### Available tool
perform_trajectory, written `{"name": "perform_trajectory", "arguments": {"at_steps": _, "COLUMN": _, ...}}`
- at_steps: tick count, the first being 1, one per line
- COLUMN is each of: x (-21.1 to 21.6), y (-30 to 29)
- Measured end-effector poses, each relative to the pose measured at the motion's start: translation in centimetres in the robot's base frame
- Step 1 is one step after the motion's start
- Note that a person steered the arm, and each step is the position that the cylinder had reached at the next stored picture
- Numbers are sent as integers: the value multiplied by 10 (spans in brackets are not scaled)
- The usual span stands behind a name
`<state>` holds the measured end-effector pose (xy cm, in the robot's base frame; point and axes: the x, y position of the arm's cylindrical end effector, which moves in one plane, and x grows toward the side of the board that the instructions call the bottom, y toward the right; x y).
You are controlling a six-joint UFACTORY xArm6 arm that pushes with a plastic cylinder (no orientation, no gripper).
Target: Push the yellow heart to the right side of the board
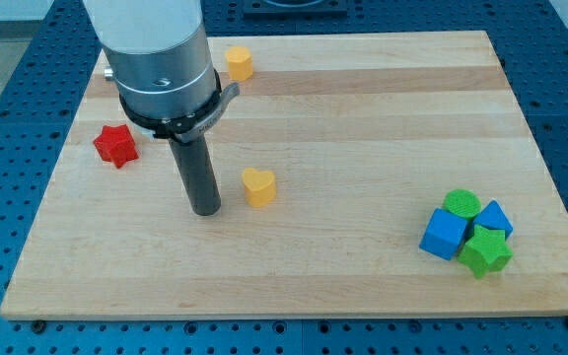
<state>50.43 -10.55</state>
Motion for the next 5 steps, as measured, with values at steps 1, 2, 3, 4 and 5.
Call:
{"name": "perform_trajectory", "arguments": {"at_steps": 1, "x": -10, "y": 26}}
{"name": "perform_trajectory", "arguments": {"at_steps": 2, "x": -27, "y": 56}}
{"name": "perform_trajectory", "arguments": {"at_steps": 3, "x": -27, "y": 56}}
{"name": "perform_trajectory", "arguments": {"at_steps": 4, "x": -31, "y": 73}}
{"name": "perform_trajectory", "arguments": {"at_steps": 5, "x": -36, "y": 90}}
